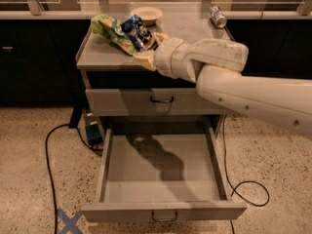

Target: Pick pepsi can from middle drawer and place on counter

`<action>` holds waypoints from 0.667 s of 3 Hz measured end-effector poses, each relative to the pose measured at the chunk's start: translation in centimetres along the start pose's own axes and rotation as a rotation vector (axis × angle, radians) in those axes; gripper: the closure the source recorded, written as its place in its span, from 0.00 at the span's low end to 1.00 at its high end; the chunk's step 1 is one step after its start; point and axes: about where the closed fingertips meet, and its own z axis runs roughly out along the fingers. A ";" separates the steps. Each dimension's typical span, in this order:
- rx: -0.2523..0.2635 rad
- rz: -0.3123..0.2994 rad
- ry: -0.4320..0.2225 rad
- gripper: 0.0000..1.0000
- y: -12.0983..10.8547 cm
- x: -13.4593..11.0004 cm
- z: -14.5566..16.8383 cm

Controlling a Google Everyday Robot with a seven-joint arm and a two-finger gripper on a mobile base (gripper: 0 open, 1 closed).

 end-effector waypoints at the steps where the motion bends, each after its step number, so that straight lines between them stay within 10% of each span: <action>1: 0.088 -0.066 -0.030 1.00 -5.3 -3.6 1.2; 2: 0.156 -0.087 -0.007 1.00 -9.9 -4.3 4.1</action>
Offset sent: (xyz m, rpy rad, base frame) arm 0.1863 -0.0430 0.1239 -0.0661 -0.1119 -0.2094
